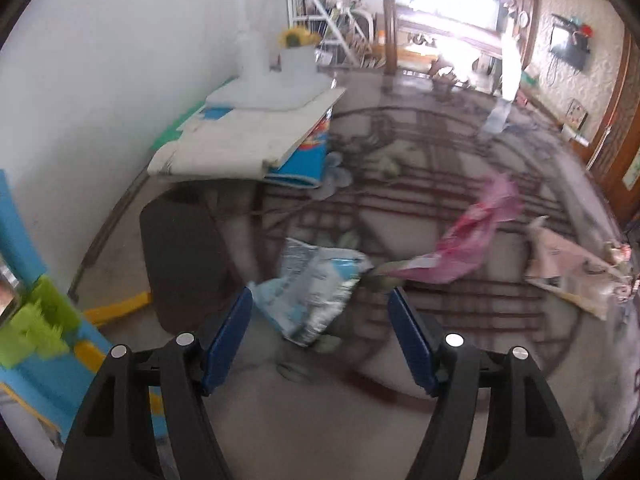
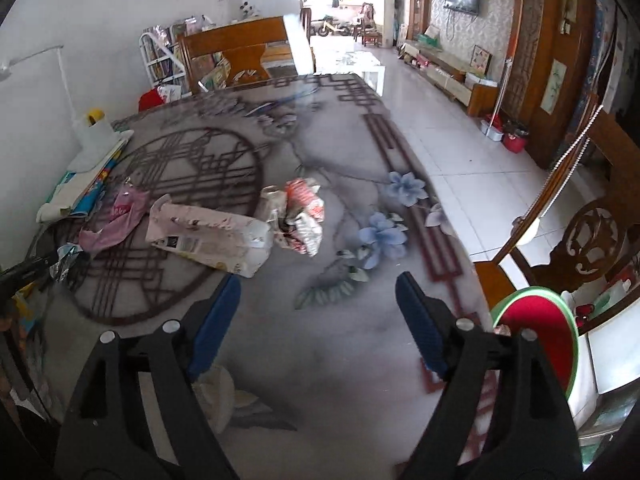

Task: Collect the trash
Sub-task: 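Move both open tools back over the trash on the table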

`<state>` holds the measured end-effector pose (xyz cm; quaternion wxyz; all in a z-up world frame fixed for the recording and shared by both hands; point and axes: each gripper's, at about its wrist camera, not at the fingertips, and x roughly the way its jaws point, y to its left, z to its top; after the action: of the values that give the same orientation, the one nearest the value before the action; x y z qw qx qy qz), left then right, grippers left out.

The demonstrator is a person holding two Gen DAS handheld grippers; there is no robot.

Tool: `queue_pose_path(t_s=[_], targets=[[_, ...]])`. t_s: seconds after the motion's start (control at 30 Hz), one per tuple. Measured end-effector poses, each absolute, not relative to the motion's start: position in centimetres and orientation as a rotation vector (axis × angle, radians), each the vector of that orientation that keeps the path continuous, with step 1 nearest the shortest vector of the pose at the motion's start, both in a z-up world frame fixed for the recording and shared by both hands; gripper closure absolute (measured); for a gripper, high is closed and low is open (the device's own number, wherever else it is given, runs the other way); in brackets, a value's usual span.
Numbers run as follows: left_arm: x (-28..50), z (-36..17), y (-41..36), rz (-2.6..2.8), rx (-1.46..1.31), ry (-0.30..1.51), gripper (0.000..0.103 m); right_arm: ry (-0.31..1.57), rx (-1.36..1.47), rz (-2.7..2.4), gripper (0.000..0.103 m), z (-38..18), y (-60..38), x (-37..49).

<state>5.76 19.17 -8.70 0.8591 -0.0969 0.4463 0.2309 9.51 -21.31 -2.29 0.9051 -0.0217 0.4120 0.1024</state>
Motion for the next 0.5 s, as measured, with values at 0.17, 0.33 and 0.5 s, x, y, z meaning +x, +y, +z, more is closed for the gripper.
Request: queue_pose_path(t_s=[0.17,0.33,0.5], targets=[[7.2,-10.5,19.9,0.471,-0.217,0.978,0.036,0.871,-0.038,0.230,0.025,-2.6,-20.8,9.7],[8.5,-11.8,19.4,0.461,-0.211,1.014,0.039,0.887,-0.014,0.228,0.025,-2.8,-21.2,10.0],[8.1,-12.3,19.2,0.464,-0.219,1.022,0.084,0.885,-0.018,0.240,0.025,-2.8,-20.7,10.1]])
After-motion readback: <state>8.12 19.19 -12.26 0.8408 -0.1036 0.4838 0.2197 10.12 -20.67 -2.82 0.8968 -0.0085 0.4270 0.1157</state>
